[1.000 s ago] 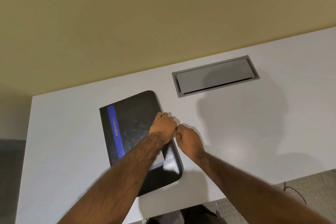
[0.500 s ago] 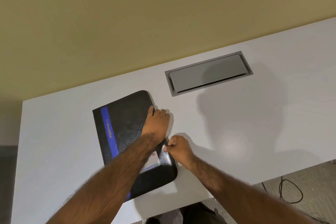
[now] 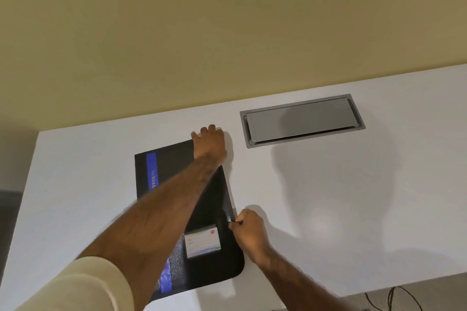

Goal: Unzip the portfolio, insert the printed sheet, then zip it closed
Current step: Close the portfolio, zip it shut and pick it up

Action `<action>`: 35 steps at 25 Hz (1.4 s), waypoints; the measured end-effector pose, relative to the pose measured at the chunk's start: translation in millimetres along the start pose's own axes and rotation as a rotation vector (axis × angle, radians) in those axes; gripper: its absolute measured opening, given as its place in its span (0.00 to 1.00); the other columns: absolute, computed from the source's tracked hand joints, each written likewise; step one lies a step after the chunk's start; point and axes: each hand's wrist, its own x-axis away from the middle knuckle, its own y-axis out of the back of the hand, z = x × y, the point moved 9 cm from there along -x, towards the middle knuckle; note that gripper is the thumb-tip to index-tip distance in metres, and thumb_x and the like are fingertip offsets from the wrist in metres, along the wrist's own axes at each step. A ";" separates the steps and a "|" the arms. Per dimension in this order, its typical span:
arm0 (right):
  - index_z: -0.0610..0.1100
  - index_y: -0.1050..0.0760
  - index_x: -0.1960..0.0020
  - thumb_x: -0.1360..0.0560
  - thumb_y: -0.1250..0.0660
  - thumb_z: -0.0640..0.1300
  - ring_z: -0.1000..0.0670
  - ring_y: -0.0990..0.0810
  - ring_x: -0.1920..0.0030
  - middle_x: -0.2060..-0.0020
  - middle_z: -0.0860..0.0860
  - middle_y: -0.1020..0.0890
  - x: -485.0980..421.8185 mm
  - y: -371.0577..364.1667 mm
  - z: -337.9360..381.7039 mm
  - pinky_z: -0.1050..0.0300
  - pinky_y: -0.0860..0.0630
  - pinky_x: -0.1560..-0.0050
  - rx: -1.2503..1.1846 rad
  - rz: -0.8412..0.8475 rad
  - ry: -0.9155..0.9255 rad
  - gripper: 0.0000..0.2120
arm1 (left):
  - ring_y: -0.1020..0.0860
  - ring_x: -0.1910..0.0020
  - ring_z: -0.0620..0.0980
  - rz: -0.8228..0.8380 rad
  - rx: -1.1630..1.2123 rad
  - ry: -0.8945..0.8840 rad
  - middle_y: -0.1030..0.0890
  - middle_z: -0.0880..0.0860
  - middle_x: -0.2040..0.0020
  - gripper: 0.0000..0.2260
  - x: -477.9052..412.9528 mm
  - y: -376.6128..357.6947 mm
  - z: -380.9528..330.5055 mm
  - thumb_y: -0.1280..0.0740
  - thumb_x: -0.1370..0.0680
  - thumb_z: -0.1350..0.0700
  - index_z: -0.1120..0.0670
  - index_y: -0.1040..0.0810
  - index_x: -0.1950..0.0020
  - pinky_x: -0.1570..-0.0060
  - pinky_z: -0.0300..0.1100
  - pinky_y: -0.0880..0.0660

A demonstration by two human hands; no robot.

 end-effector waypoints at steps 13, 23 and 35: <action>0.46 0.25 0.58 0.23 0.35 0.43 0.52 0.20 0.60 0.63 0.52 0.21 -9.9 1.8 -0.3 0.59 0.21 0.57 0.094 -0.010 -0.045 0.06 | 0.23 0.35 0.61 0.314 0.410 0.270 0.21 0.62 0.36 0.15 -57.8 -0.7 72.3 0.36 0.22 0.61 0.66 0.23 0.37 0.34 0.49 0.27; 0.41 0.22 0.44 0.29 0.27 0.39 0.46 0.18 0.51 0.47 0.46 0.18 -133.0 29.7 151.2 0.52 0.18 0.53 -0.208 -0.025 0.043 0.14 | 0.19 0.52 0.46 0.270 0.580 -0.195 0.13 0.54 0.48 0.12 -59.2 -3.0 81.4 0.34 0.25 0.69 0.59 0.13 0.51 0.58 0.27 0.28; 0.41 0.22 0.60 0.27 0.27 0.32 0.38 0.16 0.52 0.53 0.40 0.16 -158.0 33.3 188.8 0.43 0.16 0.52 -0.130 0.025 0.046 0.07 | 0.23 0.45 0.54 0.059 0.228 -0.385 0.17 0.49 0.48 0.13 -54.2 17.6 85.5 0.34 0.25 0.65 0.50 0.13 0.52 0.44 0.45 0.28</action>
